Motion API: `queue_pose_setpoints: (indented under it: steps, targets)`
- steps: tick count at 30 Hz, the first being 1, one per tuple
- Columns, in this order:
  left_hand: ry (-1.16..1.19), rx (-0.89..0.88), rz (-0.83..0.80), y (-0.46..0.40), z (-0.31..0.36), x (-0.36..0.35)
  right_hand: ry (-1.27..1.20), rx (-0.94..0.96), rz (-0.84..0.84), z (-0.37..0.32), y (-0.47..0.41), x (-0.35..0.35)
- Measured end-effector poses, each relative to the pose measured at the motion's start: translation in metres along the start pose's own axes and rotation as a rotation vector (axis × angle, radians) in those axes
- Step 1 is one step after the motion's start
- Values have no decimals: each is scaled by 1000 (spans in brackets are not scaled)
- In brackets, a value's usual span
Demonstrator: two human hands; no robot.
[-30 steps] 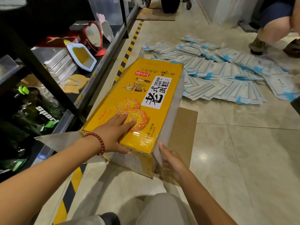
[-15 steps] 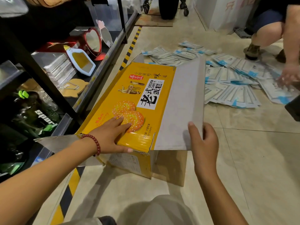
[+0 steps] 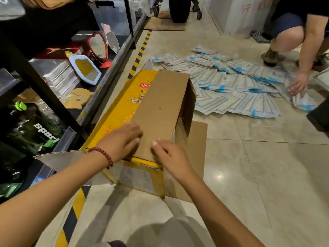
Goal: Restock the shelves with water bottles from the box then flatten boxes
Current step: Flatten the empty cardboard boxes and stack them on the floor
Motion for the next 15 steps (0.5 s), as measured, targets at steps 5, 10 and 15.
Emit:
queue_pose_setpoints:
  steps: [5,10,15]
  targets:
    - [-106,47,-190,2,-12,-32,-55,-245,342,33,-16,40]
    - [-66,191,-227,6,-21,-35,-314,-354,52,45,-41,34]
    - [-68,216,-239,8,-17,-39,-267,-311,102,61,-29,35]
Point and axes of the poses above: each hand's wrist, its own y-axis away from the middle knuckle, its own x-axis out of the back of the hand, z = x × y, the point moved 5 cm from there along -y, towards the middle knuckle, and after that the axes turned 3 degrees about -z, right-handed, at the moved point
